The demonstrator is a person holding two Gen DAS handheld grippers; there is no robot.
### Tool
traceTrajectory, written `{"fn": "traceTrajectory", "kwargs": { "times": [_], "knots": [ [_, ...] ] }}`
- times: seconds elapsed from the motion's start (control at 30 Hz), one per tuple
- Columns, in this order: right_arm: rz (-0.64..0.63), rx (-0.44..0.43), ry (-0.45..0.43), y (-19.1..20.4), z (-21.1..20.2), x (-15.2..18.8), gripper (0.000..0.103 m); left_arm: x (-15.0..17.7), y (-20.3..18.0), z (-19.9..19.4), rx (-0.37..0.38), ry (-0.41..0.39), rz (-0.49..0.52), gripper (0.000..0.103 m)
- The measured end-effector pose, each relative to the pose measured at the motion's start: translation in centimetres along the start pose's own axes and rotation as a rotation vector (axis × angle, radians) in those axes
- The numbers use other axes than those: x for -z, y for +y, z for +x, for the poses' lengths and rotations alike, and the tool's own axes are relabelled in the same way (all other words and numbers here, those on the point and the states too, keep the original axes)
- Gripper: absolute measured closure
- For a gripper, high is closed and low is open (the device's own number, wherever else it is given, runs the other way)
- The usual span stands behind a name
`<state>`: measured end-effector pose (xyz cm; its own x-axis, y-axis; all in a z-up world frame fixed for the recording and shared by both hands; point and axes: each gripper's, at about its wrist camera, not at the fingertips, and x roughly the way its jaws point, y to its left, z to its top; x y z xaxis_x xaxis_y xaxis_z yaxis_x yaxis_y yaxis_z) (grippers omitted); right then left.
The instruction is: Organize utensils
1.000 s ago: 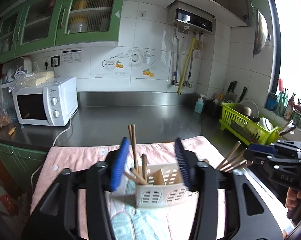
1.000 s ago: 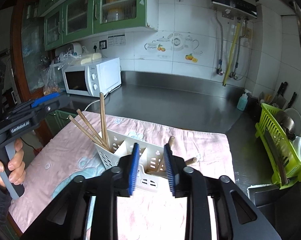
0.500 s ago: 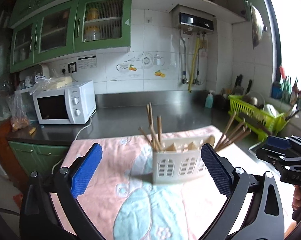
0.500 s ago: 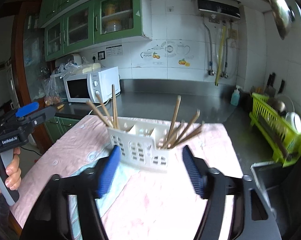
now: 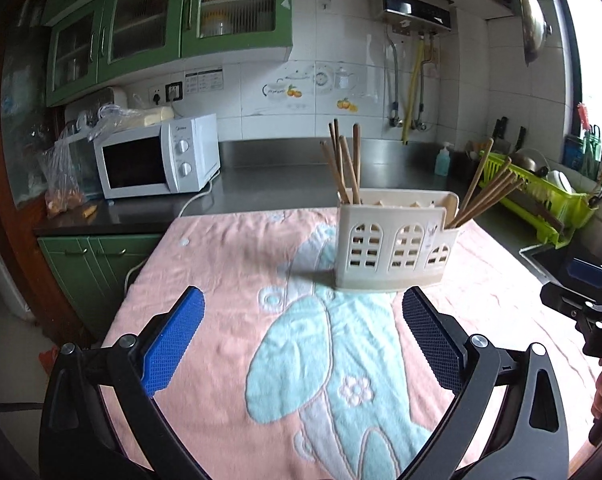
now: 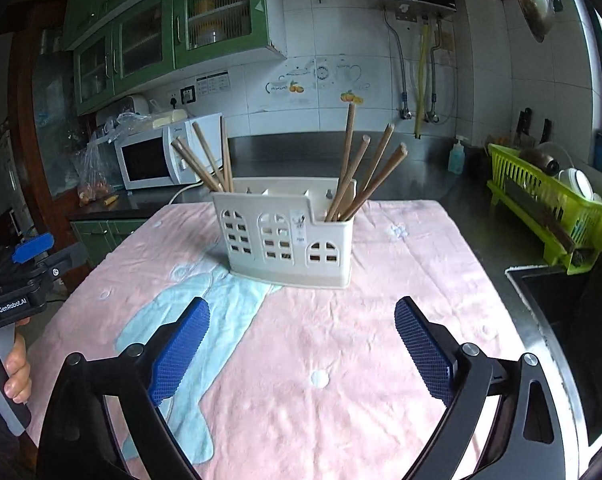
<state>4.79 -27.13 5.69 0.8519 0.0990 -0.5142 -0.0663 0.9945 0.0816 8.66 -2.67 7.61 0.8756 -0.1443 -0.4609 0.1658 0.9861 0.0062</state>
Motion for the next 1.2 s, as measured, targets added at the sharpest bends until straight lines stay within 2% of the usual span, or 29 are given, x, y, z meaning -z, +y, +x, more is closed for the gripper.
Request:
{"fn": "traceTrajectory", "kwargs": {
  "times": [0.33, 0.57, 1.2],
  "knots": [
    [0.03, -0.008, 0.029, 0.3, 0.1, 2.1, 0.01, 2.3, 0.9, 0.0, -0.005, 0.036, -0.021, 0.005],
    [0.033, -0.019, 0.031, 0.5, -0.1, 2.7, 0.01, 3.3, 0.3, 0.0, -0.011, 0.061, 0.005, 0.005],
    [0.027, -0.02, 0.033, 1.2, -0.1, 2.6, 0.01, 4.1, 0.4, 0.3, -0.013, 0.086, 0.005, 0.005]
  ]
}}
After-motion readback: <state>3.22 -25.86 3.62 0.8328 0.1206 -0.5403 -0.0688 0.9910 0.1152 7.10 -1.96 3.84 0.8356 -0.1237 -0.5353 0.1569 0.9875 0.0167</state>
